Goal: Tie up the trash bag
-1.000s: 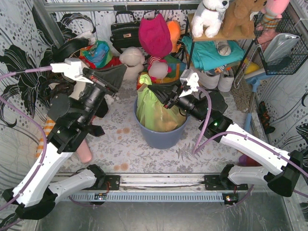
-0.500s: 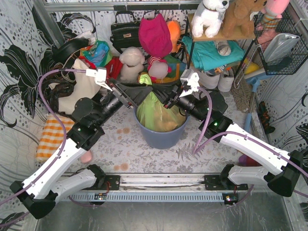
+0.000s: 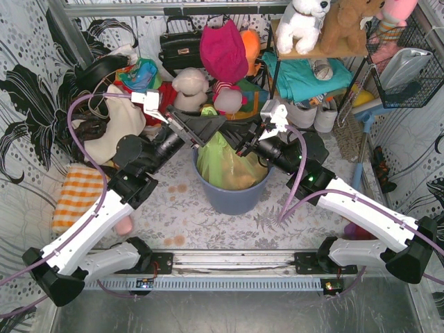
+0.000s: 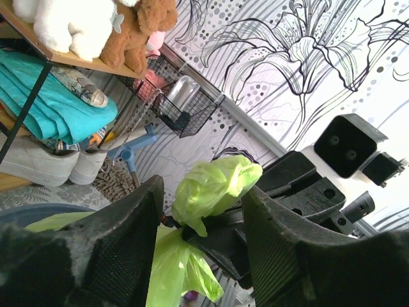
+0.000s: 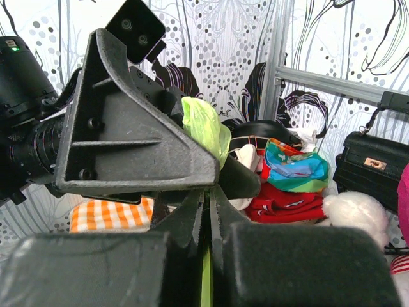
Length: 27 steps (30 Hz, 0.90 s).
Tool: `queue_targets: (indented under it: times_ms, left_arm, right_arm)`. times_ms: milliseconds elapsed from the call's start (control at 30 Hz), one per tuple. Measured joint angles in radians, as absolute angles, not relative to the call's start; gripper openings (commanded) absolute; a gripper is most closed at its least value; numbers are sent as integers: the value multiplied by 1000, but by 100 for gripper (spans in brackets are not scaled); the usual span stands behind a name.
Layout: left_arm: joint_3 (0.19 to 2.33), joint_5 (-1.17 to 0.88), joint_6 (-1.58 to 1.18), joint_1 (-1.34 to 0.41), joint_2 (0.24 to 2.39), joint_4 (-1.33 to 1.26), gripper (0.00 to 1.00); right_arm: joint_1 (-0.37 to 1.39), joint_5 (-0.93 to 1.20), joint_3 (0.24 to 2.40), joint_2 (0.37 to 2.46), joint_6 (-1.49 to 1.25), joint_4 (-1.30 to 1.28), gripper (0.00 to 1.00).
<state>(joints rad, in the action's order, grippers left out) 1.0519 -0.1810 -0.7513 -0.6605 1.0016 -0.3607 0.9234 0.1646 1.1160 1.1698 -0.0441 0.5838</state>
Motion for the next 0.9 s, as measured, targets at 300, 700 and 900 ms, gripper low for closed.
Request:
queue_targets:
  times_ms: [300,700,900]
  left_arm:
    - [1093,-128,-727,-661,1014,-345,37]
    - [1117,-124,-701,-661,1042,-345,0]
    - [1117,-120,-701,-661,1042,-344,0]
  right_arm:
    - [923,172,1116,1170,-56,584,0]
    - [923,173,1116,1170,-64,584,10]
    - [924,158,1116,1161,-116,565,45]
